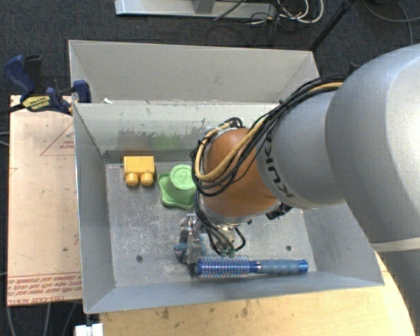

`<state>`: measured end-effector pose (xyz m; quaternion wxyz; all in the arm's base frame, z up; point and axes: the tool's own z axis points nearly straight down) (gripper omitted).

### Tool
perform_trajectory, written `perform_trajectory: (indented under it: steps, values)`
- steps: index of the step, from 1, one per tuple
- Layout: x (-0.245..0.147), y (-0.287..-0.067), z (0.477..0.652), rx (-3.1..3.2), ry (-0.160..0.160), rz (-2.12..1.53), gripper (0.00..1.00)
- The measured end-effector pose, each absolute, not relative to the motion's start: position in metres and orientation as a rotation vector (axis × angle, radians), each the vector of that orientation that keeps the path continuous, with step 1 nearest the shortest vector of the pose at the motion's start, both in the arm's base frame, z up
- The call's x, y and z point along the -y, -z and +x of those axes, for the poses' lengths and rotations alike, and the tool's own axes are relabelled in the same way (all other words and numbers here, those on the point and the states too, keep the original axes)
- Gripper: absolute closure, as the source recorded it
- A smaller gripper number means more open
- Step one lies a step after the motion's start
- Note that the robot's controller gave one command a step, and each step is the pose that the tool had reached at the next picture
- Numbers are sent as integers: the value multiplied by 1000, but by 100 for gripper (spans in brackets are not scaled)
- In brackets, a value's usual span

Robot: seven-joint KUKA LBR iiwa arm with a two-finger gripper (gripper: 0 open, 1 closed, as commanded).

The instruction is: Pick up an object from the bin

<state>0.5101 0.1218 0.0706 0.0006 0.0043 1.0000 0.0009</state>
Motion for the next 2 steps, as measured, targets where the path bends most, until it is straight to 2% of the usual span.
perform_trajectory:
  steps: [2]
  values:
    - [-122, -70, 510, -3141, -3, 14, 100]
